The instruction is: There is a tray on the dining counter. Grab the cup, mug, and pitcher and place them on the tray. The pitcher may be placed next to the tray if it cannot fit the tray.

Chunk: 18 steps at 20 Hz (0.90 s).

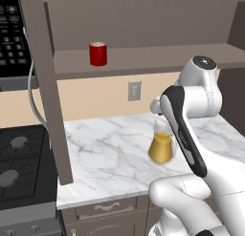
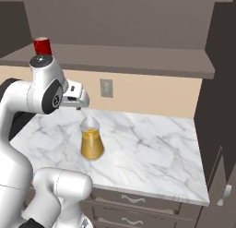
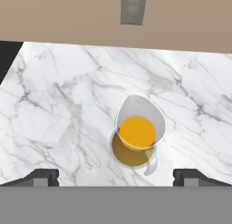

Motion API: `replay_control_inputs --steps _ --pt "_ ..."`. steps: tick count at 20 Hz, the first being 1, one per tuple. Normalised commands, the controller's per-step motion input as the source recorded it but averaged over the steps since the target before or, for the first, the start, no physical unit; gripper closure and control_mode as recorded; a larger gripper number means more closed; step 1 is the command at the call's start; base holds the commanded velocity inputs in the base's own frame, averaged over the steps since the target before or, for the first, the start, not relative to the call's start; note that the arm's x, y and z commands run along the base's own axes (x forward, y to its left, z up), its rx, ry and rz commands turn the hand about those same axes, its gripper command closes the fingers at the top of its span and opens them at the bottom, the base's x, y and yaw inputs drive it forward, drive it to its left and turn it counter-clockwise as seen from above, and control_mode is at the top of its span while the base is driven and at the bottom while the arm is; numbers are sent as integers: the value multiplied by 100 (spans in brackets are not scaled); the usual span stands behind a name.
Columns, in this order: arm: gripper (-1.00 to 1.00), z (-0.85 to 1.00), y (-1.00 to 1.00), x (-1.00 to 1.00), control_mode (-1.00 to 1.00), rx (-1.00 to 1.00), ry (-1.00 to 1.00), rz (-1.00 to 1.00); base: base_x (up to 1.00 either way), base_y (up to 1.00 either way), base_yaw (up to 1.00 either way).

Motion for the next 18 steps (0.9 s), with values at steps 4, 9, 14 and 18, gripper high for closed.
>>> replay_control_inputs --steps 4,9,14,18 --pt "-100 0 0 0 100 0 0 0 52 0 0" --pt "-100 -1 2 22 -100 0 -1 0 0 0 0" --pt "-100 31 14 -2 -100 0 -19 0 0 0 0" --pt "-100 46 23 -14 -100 0 -28 1 0 0 0"
